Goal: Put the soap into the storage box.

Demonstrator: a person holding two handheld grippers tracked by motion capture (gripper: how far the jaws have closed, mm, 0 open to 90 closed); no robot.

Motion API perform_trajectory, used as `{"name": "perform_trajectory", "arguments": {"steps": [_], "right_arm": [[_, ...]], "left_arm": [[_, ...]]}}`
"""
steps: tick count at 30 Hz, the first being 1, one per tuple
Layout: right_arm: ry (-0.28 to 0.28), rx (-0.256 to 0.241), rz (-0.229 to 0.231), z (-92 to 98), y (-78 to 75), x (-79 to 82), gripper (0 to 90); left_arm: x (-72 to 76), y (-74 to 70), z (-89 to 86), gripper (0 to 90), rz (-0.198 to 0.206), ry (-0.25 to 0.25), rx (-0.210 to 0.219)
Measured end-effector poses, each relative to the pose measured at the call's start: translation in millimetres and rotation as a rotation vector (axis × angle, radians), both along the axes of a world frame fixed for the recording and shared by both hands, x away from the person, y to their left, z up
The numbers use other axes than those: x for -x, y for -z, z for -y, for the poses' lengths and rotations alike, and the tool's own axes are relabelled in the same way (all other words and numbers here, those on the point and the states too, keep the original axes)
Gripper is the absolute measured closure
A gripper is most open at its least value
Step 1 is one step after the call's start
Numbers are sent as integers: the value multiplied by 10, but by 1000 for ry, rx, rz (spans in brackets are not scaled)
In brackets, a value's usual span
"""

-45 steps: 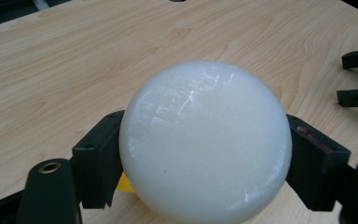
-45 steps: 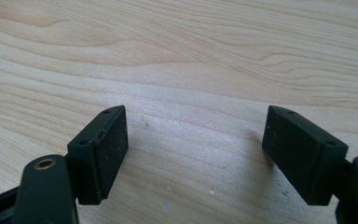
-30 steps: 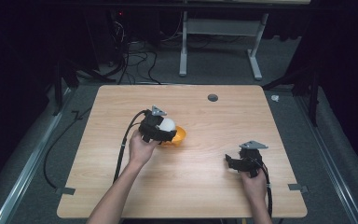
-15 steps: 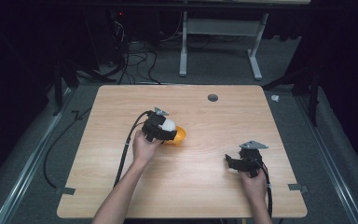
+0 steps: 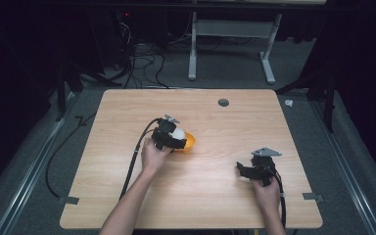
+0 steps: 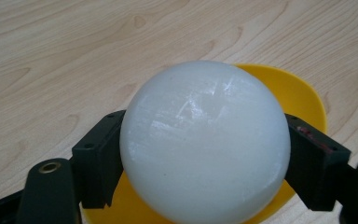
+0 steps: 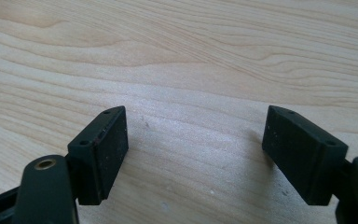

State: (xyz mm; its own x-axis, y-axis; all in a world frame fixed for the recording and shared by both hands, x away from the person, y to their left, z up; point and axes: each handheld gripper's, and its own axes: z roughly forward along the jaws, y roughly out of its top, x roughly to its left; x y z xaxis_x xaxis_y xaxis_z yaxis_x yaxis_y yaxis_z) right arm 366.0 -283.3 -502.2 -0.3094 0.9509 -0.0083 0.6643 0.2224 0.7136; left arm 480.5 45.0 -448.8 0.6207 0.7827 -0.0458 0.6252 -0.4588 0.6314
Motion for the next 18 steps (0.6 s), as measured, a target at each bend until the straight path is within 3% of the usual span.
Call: {"name": "perform_trajectory", "arguments": {"steps": [7,13,18], "right_arm": [[0,1,1,0,0,0,233],[1,1,-1,-1,-1,1,232],[-1,3,0,-1,0,0,233]], "left_arm": [[-3,16,11,234,-11,-3,-1],[36,-154,-65,270,54,-17,77],[57,-181,-123,256,59,-19,70]]}}
